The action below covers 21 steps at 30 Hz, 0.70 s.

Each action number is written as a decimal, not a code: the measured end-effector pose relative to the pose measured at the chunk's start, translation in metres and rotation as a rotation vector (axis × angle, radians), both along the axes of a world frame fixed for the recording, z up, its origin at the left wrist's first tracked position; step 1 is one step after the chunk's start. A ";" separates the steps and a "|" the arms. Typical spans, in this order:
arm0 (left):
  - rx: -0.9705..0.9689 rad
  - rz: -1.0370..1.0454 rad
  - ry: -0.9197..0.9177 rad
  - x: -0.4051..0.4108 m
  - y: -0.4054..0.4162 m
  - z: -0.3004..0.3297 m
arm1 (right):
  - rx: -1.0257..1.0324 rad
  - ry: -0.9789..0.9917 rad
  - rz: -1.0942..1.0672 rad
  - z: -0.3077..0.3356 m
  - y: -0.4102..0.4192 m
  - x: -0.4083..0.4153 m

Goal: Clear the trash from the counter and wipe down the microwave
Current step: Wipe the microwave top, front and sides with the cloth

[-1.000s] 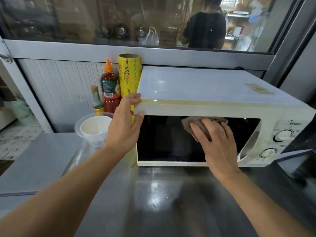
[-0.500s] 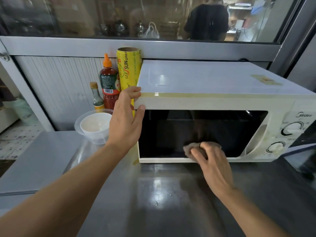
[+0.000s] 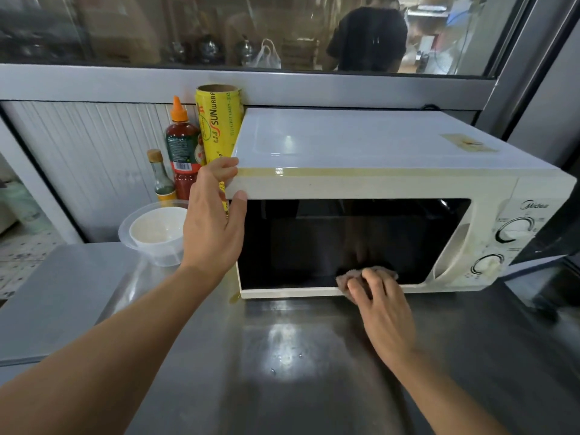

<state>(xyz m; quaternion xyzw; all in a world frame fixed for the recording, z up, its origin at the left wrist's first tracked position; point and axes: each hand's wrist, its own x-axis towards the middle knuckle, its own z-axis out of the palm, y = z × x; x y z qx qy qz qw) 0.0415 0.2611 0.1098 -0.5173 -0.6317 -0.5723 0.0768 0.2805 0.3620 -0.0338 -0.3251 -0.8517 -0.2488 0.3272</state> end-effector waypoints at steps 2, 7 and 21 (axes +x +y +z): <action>0.001 0.007 0.013 0.000 0.001 -0.001 | -0.101 -0.034 0.008 -0.001 0.000 0.003; -0.020 0.036 0.010 0.002 -0.002 0.002 | -0.059 0.173 0.003 0.058 0.009 0.005; -0.017 0.091 0.053 0.002 0.000 0.001 | 0.072 0.321 -0.234 0.104 0.030 0.033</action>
